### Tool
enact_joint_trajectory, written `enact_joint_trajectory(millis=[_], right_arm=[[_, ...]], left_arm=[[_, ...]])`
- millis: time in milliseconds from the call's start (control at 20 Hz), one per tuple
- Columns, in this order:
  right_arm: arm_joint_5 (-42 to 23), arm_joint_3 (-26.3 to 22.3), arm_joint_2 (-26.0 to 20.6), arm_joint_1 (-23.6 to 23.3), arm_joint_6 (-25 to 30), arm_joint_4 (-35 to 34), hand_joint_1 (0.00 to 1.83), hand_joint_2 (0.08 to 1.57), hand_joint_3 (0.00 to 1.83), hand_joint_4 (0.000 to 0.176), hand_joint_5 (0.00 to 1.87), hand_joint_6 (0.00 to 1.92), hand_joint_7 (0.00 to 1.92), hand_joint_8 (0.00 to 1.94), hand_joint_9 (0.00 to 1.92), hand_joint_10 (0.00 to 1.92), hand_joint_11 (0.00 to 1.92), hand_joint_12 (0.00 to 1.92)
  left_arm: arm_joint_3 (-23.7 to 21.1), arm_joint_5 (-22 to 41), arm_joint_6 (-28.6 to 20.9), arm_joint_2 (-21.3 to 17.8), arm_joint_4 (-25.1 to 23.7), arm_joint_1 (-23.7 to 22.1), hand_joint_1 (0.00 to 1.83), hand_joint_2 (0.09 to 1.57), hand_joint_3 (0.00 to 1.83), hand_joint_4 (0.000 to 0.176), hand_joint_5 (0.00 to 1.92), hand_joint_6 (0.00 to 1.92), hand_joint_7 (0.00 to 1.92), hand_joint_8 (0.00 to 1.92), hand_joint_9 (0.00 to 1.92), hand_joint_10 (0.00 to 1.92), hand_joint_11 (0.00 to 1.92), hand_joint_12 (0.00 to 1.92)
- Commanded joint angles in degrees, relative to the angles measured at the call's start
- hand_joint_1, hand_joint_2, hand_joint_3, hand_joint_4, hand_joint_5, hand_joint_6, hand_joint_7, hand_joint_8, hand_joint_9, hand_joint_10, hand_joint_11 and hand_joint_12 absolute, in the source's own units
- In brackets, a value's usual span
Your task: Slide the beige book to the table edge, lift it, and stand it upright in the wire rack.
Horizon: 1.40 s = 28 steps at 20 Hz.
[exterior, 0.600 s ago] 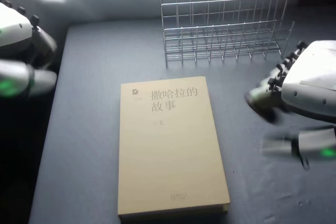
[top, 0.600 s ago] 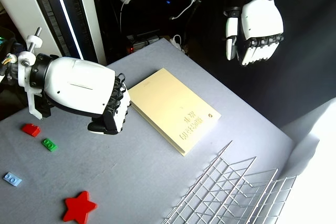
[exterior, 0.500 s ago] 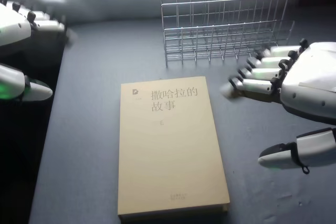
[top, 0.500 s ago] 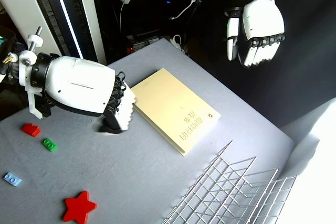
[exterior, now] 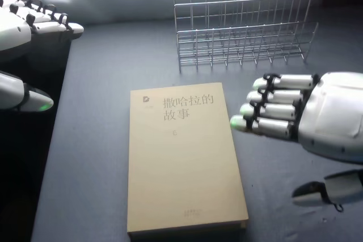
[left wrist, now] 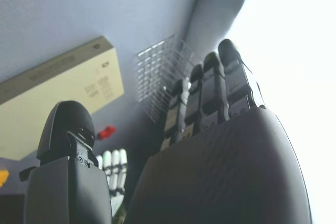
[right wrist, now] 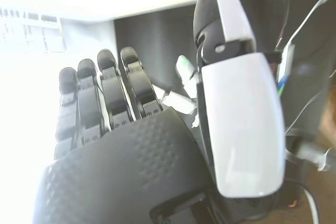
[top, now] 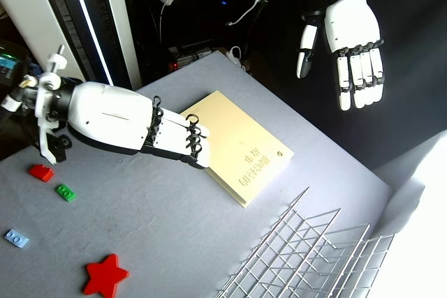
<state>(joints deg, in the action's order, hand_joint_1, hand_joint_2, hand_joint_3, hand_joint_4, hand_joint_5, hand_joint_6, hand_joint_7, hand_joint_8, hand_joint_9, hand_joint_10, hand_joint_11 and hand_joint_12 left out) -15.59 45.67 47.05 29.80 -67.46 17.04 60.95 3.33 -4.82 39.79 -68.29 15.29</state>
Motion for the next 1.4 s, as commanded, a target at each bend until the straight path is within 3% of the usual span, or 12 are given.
enact_joint_trajectory(millis=[0, 150, 300, 400, 500, 600, 700, 800, 850, 1100, 1200, 1350], right_arm=[[-6.3, 0.3, -0.5, -0.1, 1.6, 1.1, 0.44, 1.06, 0.00, 0.000, 0.03, 0.00, 0.08, 0.00, 0.08, 0.00, 0.00, 0.10], [-6.2, 2.5, -0.9, 0.9, 14.9, 13.7, 0.50, 1.04, 0.00, 0.000, 0.05, 0.00, 0.10, 0.00, 0.10, 0.00, 0.00, 0.22], [-7.0, 4.5, -0.7, 2.4, 18.1, 17.8, 0.48, 1.05, 0.00, 0.000, 0.04, 0.00, 0.09, 0.00, 0.11, 0.00, 0.00, 0.31], [-10.7, 8.0, 0.3, 3.3, 30.8, 29.2, 0.49, 1.05, 0.00, 0.000, 0.09, 0.01, 0.11, 0.01, 0.13, 0.01, 0.00, 0.35], [-11.9, 12.0, 2.4, 3.4, 35.0, 32.5, 0.47, 1.04, 0.00, 0.000, 0.08, 0.01, 0.12, 0.00, 0.13, 0.00, 0.00, 0.39], [-15.2, 16.0, 4.0, 3.9, 43.5, 40.5, 0.47, 1.04, 0.00, 0.000, 0.06, 0.00, 0.12, 0.00, 0.12, 0.00, 0.00, 0.32], [-17.6, 18.3, 5.1, 4.1, 47.7, 44.2, 0.46, 1.05, 0.00, 0.000, 0.07, 0.01, 0.12, 0.00, 0.12, 0.00, 0.00, 0.31], [-18.5, 19.4, 6.1, 3.8, 53.3, 50.7, 0.43, 1.06, 0.00, 0.000, 0.06, 0.00, 0.13, 0.00, 0.12, 0.00, 0.00, 0.29], [-19.0, 19.6, 6.1, 3.8, 54.6, 52.9, 0.46, 1.05, 0.00, 0.000, 0.07, 0.00, 0.14, 0.00, 0.12, 0.00, 0.00, 0.23], [-17.4, 20.2, 8.0, 3.8, 54.7, 54.2, 0.46, 1.05, 0.00, 0.000, 0.11, 0.01, 0.15, 0.00, 0.16, 0.01, 0.00, 0.42], [-16.1, 20.2, 8.7, 3.8, 54.7, 54.3, 0.43, 1.06, 0.00, 0.000, 0.04, 0.00, 0.10, 0.00, 0.11, 0.00, 0.00, 0.29], [-15.2, 20.4, 9.7, 3.8, 54.5, 54.8, 0.44, 1.06, 0.00, 0.000, 0.08, 0.01, 0.12, 0.00, 0.12, 0.00, 0.00, 0.31]], left_arm=[[0.0, 0.0, 0.0, -0.9, 0.3, -0.8, 0.63, 1.10, 0.00, 0.059, 0.04, 0.00, 0.03, 0.00, 0.06, 0.00, 0.00, 0.26], [-0.5, -2.1, 0.0, -1.1, 2.2, -0.8, 0.66, 1.09, 0.00, 0.064, 0.03, 0.00, 0.03, 0.00, 0.07, 0.00, 0.00, 0.22], [-0.8, -2.6, 0.0, -1.2, 2.4, -1.2, 0.64, 1.10, 0.00, 0.066, 0.02, 0.00, 0.00, 0.00, 0.02, 0.00, 0.00, 0.14], [-1.0, -3.5, 0.0, -1.6, 4.0, -0.8, 0.66, 1.10, 0.00, 0.065, 0.02, 0.00, 0.01, 0.00, 0.03, 0.00, 0.00, 0.13], [-0.9, -4.4, 0.0, -1.5, 4.6, -0.8, 0.66, 1.09, 0.00, 0.067, 0.02, 0.00, 0.02, 0.00, 0.04, 0.01, 0.00, 0.13], [-1.0, -5.6, 0.0, -1.5, 4.8, -1.2, 0.68, 1.09, 0.00, 0.072, 0.02, 0.00, 0.02, 0.00, 0.04, 0.01, 0.00, 0.14], [-0.8, -6.8, 0.0, -1.5, 5.3, -1.3, 0.66, 1.08, 0.00, 0.071, 0.01, 0.00, 0.02, 0.00, 0.05, 0.01, 0.00, 0.23], [-1.0, -6.9, 0.5, -1.5, 5.3, -0.9, 0.69, 1.09, 0.00, 0.058, 0.02, 0.00, 0.03, 0.00, 0.04, 0.00, 0.00, 0.17], [-1.3, -6.9, 1.2, -1.5, 5.3, -0.8, 0.69, 1.10, 0.00, 0.057, 0.02, 0.00, 0.04, 0.00, 0.04, 0.00, 0.00, 0.16], [-1.2, -5.8, 1.3, -2.1, 6.2, 0.8, 0.69, 1.09, 0.00, 0.060, 0.05, 0.01, 0.04, 0.01, 0.06, 0.00, 0.00, 0.15], [-1.1, -5.8, 1.3, -2.1, 6.6, 1.2, 0.67, 1.09, 0.00, 0.063, 0.05, 0.00, 0.03, 0.00, 0.04, 0.00, 0.00, 0.19], [-1.3, -5.8, 1.3, -2.5, 7.6, 1.4, 0.68, 1.09, 0.00, 0.059, 0.06, 0.00, 0.04, 0.00, 0.04, 0.00, 0.00, 0.18]])
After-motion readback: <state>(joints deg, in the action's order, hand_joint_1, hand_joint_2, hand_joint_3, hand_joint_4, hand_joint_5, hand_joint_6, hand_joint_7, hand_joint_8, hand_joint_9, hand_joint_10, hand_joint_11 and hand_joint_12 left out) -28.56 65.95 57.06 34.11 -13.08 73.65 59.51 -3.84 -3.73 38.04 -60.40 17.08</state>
